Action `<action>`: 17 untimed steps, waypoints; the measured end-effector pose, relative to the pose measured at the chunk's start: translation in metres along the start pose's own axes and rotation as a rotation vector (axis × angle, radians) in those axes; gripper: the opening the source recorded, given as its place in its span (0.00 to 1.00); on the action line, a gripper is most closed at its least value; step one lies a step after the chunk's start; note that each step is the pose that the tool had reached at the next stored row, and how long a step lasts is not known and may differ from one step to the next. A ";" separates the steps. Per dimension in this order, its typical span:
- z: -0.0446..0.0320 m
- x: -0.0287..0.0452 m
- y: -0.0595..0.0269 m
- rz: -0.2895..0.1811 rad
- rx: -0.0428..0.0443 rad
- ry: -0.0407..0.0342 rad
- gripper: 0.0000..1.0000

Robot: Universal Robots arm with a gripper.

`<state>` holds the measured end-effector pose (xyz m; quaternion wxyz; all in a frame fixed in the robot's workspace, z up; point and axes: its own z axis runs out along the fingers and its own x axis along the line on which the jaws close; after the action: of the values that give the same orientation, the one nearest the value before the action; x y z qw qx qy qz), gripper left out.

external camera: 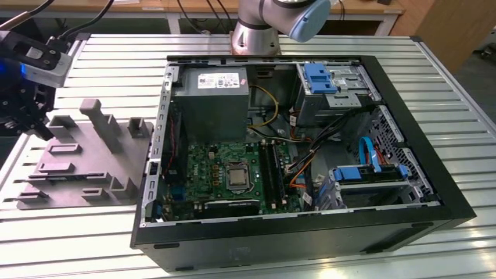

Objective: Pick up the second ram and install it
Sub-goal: 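Pick up the second ram and move it above second insertion slot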

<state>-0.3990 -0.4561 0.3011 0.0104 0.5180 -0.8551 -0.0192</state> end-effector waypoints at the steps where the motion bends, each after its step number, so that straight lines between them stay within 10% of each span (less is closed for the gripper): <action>1: 0.0004 0.0000 0.0000 -0.018 0.0000 0.0008 0.10; 17: 0.0062 0.0000 -0.0003 -0.309 -0.0005 0.0134 0.10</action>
<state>-0.3990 -0.4561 0.2949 0.0132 0.6436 -0.7650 -0.0174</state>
